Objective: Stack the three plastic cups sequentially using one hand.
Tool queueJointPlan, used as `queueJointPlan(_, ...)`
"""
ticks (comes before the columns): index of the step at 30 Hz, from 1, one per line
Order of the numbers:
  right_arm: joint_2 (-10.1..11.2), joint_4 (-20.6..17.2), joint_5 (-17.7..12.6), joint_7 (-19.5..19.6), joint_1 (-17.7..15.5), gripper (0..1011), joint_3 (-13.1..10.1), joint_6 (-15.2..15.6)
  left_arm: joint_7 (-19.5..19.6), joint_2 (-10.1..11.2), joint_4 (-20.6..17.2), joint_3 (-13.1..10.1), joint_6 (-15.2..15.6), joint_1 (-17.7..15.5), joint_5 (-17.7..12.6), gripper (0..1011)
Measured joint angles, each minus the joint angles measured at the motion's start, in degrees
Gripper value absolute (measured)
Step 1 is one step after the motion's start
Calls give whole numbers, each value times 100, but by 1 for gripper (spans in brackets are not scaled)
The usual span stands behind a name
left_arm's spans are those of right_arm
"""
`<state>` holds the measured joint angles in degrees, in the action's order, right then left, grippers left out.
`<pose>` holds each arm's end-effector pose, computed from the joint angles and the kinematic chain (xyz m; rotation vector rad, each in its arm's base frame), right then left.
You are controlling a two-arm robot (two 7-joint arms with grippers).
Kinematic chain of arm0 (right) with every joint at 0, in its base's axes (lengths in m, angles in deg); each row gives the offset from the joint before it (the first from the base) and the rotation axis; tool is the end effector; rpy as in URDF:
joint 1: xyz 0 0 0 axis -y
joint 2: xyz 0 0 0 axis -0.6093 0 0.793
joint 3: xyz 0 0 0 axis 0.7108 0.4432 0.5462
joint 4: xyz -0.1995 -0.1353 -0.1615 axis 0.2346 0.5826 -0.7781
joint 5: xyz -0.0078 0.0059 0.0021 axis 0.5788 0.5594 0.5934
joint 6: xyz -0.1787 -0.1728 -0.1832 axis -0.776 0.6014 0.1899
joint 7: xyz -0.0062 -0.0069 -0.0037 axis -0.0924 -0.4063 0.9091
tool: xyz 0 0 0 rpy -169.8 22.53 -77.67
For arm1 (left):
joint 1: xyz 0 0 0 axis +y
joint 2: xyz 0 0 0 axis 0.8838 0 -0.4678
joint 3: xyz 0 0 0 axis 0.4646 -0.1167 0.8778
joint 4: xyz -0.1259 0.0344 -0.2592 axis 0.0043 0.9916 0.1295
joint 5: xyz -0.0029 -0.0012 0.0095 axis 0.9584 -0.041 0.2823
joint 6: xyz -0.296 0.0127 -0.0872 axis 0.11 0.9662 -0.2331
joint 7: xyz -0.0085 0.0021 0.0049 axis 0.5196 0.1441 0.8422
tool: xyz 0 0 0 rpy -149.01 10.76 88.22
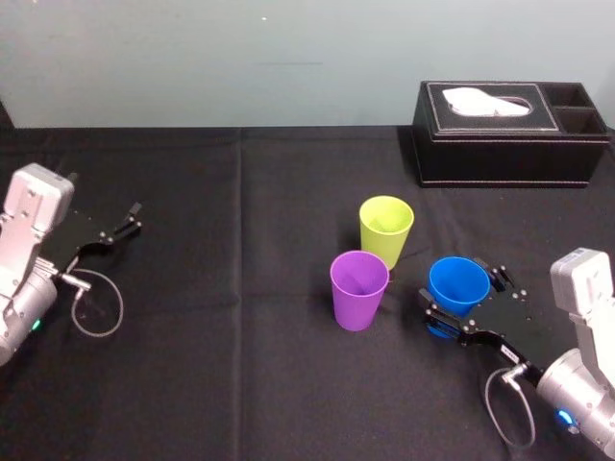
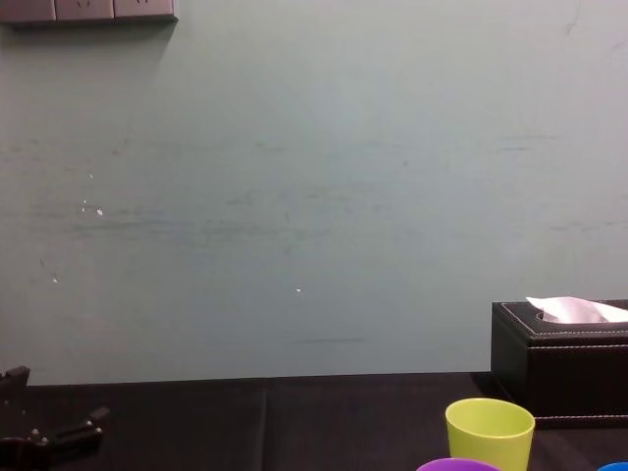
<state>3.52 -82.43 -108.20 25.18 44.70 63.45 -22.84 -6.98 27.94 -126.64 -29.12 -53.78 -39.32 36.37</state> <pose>0.2777 -0.0722 -0.3251 -0.1512 -0.0446 -1.0489 0.3582 0.0826 -0.3024 0.3044 -0.2848 1.2480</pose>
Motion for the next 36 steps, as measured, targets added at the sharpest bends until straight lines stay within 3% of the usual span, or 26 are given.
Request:
queueJointPlan(4, 8, -7, -6, 0, -6, 998, -1, -3, 0, 0, 0, 0, 0, 0, 0, 1011)
queueJointPlan(13, 19, -17, -22, -2, -15, 792, -4, -7, 0, 0, 0, 0, 0, 0, 0, 1012)
queueJointPlan(24, 4, -164, -50, -130, -62, 741, -114, 4, 0, 0, 0, 0, 0, 0, 0, 1011)
queueJointPlan(36, -23, -530, -299, -528, 190, 735, -286, 648, 0, 0, 0, 0, 0, 0, 0, 1011)
